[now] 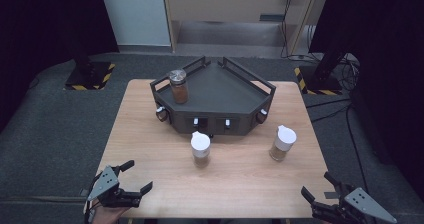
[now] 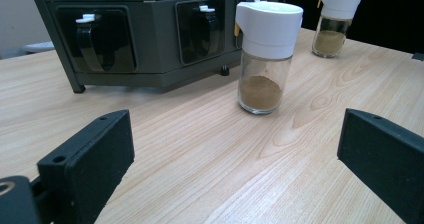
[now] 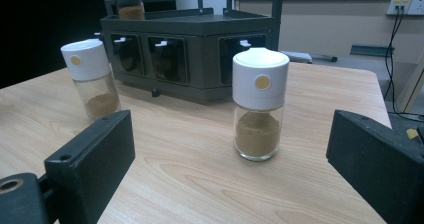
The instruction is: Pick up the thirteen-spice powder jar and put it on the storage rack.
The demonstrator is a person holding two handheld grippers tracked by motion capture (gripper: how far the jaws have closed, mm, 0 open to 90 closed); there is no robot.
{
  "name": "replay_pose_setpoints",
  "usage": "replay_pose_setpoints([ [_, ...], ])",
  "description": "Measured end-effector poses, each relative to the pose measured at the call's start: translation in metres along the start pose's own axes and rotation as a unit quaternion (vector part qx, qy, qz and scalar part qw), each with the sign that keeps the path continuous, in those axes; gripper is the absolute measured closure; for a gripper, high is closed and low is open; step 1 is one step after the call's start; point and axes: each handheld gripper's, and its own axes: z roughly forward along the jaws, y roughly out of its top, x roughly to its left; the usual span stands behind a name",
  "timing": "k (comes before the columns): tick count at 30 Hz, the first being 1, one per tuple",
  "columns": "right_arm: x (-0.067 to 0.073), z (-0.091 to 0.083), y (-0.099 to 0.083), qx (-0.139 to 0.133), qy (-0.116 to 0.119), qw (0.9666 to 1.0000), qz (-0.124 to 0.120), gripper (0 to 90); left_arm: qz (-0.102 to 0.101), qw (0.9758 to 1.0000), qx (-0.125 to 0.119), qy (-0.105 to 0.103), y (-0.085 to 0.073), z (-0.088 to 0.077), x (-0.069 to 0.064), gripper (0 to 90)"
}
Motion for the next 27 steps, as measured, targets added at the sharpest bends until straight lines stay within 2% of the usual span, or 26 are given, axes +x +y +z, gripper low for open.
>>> replay_pose_setpoints([
  [7, 0.005, 0.005, 0.008, 0.007, 0.002, 0.9999, -0.015, 5.6, -0.004, 1.0000, 0.001, 0.001, 0.000, 0.000, 0.000, 0.3],
  [11, 0.007, 0.012, 0.014, 0.012, 0.010, 0.9998, -0.015, 5.6, -0.006, 1.0000, 0.002, 0.002, 0.000, 0.000, 0.001, 0.3],
  [18, 0.012, 0.032, 0.028, 0.023, 0.032, 0.9990, -0.021, 5.6, -0.006, 1.0000, 0.004, 0.003, 0.000, 0.001, 0.001, 0.2],
  [27, 0.018, 0.062, 0.049, 0.023, 0.069, 0.9970, -0.028, 5.8, -0.008, 0.9999, 0.006, 0.006, 0.000, 0.001, 0.000, 0.1],
])
